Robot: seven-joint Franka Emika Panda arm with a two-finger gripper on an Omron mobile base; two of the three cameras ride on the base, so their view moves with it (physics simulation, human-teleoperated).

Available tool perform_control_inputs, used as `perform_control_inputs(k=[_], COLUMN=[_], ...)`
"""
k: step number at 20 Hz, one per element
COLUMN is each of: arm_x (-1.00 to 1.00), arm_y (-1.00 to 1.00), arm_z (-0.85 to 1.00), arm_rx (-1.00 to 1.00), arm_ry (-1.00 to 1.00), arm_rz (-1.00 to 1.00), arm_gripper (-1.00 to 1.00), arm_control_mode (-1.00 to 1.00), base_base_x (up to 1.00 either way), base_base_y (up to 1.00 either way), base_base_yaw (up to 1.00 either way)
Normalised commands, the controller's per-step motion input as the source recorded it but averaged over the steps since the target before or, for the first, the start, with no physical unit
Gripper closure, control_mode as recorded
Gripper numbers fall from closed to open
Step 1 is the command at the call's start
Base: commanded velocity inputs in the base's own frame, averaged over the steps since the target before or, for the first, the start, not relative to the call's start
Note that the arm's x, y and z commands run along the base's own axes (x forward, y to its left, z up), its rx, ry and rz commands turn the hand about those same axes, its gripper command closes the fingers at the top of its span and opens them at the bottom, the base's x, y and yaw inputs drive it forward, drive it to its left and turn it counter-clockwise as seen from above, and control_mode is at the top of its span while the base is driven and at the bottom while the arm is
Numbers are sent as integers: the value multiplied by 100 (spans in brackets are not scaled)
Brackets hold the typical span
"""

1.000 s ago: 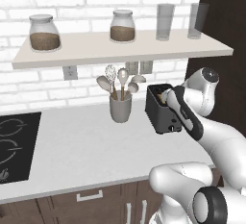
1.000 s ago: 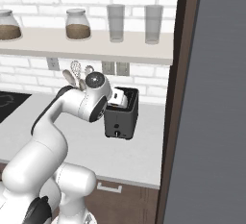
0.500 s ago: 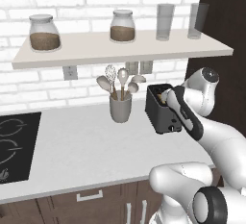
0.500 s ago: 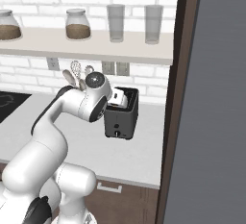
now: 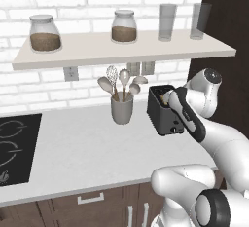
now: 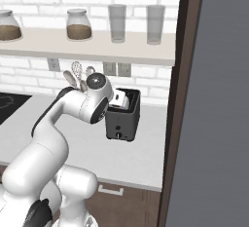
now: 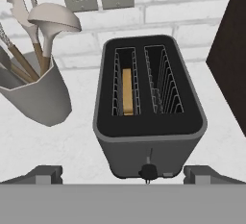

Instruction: Start the toaster. Once the lever pops up, take the bread to the plate on the dining counter.

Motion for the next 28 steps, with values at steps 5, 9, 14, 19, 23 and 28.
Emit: perform_control_inputs(k=[5,9,14,19,23,28], arm_x=[0,0,0,0,0,0], arm_y=[0,0,0,0,0,0], arm_z=[0,0,0,0,0,0], arm_rx=[0,0,0,0,0,0], arm_ry=[0,0,0,0,0,0], arm_rz=[0,0,0,0,0,0], arm_gripper=[-100,-100,-100,-100,-100,-100], arm_control_mode=[-100,-100,-100,-100,-100,-100], base_base_x=[0,0,0,0,0,0], base_base_y=[0,0,0,0,0,0], base_base_yaw=[0,0,0,0,0,0])
